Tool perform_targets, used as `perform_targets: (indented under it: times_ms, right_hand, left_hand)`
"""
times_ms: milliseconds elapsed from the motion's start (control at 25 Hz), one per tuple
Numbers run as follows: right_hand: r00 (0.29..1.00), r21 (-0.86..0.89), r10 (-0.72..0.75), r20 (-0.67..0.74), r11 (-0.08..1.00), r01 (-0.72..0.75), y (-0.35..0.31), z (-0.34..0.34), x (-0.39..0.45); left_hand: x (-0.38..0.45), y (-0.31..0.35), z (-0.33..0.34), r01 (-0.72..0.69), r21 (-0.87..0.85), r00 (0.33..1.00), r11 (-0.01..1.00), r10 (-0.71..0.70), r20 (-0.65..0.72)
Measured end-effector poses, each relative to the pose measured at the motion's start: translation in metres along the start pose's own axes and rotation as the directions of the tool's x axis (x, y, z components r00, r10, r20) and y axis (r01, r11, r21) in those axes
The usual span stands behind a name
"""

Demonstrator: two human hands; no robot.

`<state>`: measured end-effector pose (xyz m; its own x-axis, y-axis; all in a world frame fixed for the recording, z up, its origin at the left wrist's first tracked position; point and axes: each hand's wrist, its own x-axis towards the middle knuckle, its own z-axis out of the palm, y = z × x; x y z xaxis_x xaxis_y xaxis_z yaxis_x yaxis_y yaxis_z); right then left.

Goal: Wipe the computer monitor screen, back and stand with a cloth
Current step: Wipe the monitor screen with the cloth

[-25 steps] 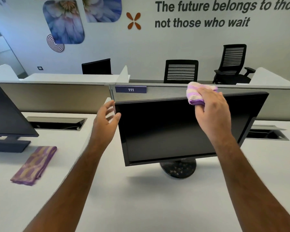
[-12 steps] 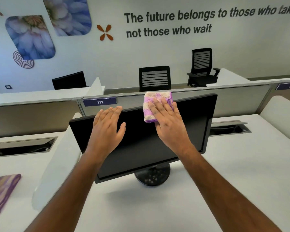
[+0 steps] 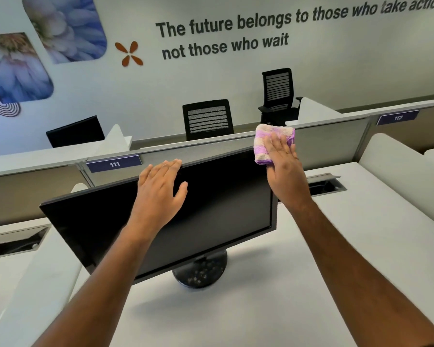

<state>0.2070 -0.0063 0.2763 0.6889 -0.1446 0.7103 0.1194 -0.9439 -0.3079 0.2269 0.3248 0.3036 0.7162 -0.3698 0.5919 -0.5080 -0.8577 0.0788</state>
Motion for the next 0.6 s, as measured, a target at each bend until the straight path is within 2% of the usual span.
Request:
perform_targets:
  times_ms: [200, 400, 600]
  right_hand:
    - [1.000, 0.079, -0.005, -0.023, 0.997, 0.006, 0.018, 0.021, -0.026]
    - [1.000, 0.130, 0.005, 0.028, 0.991, -0.009, 0.042, 0.049, -0.069]
    - [0.994, 0.183, 0.075, 0.078, 0.979, -0.088, 0.056, 0.069, -0.111]
  left_hand:
    - [0.004, 0.009, 0.014, 0.026, -0.070, 0.994, 0.997, -0.033, -0.104]
    - [0.006, 0.004, 0.016, 0.046, -0.147, 0.991, 0.988, -0.063, -0.116]
    - [0.006, 0.008, 0.018, 0.045, -0.153, 0.987, 0.987, -0.067, -0.145]
